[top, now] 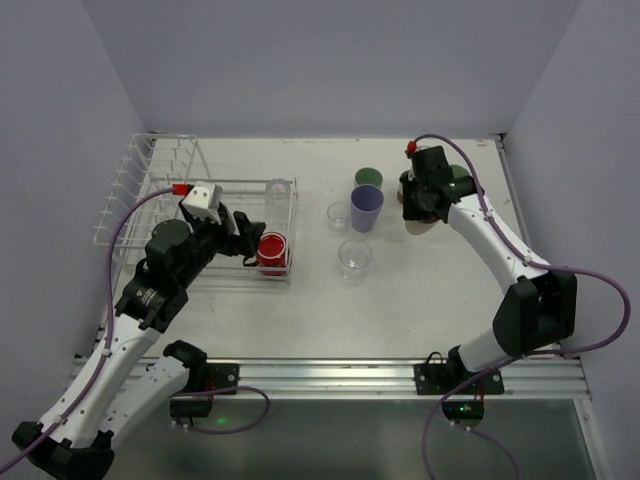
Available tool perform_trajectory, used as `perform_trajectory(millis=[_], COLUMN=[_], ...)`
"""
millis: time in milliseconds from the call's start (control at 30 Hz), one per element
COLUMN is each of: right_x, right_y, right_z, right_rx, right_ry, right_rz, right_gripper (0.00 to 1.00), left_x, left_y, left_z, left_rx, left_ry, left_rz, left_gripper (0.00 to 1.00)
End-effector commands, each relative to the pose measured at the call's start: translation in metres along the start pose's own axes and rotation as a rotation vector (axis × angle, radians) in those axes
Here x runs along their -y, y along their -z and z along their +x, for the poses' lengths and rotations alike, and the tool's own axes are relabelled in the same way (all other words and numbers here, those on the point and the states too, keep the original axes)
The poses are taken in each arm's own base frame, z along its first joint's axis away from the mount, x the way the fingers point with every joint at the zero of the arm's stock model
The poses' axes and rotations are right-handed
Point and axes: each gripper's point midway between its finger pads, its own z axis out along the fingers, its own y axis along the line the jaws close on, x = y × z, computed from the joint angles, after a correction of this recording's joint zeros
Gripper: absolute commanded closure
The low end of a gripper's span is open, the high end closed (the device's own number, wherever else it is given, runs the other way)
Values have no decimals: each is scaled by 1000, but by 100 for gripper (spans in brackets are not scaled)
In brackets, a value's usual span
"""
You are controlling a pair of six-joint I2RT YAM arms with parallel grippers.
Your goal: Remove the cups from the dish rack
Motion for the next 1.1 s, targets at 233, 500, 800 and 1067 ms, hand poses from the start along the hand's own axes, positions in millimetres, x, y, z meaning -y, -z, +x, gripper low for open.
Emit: perform_trajectory(millis=[233, 500, 800, 1067], right_x=[-20, -20, -29, -43], right_y=[-60, -91, -84, -19], right_z=[2, 9, 5, -24], right_rx=[4, -19, 10, 188], right_ry=[-62, -59, -54, -78], right_rz=[-78, -44, -69, -167], right_gripper=[100, 88, 59, 40], left_x=[-4, -13, -23, -30], left_y=[-8, -14, -22, -39], left_z=[9, 18, 26, 38], left_rx=[-35, -75, -117, -197], left_ry=[-23, -25, -26, -16], left_rz=[-13, -59, -110, -152], left_gripper=[0, 0, 0, 0])
